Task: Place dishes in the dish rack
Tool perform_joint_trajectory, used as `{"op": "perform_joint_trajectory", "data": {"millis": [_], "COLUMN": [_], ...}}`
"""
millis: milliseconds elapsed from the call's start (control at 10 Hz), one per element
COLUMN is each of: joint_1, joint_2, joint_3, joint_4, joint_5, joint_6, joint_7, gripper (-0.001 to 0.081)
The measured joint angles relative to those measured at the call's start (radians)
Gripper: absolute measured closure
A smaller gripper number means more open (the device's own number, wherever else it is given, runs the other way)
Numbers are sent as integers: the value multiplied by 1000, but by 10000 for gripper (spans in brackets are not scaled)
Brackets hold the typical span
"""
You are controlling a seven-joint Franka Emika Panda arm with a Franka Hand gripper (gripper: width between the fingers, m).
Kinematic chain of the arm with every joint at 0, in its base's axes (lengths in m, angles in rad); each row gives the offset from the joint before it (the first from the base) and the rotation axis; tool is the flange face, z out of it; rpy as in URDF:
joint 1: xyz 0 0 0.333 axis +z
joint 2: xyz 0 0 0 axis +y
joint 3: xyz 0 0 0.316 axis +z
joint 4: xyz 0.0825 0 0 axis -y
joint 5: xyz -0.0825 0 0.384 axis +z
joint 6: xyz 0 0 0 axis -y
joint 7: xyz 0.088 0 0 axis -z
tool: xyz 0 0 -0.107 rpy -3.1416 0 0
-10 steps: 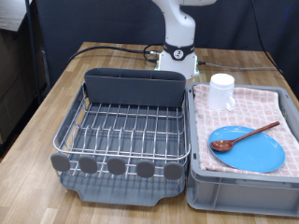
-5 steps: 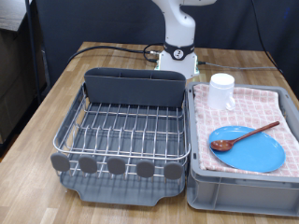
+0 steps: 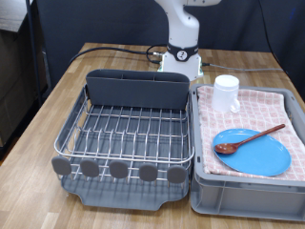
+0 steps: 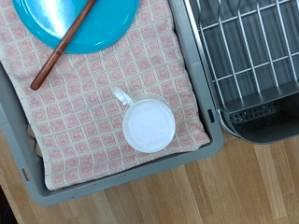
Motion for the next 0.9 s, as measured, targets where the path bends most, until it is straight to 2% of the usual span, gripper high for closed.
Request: {"op": "perform_joint_trajectory", "data": {"millis": [300, 700, 900], "joint_1": [1, 1, 1], "joint_2": [3, 88, 141], "joint_3": [10, 90, 128], "joint_4": [-9, -12, 1], "joint_5": [-2, 0, -7], "joint_6": [23, 162, 203], "joint_7": [11, 234, 342], "gripper": [3, 3, 3]}}
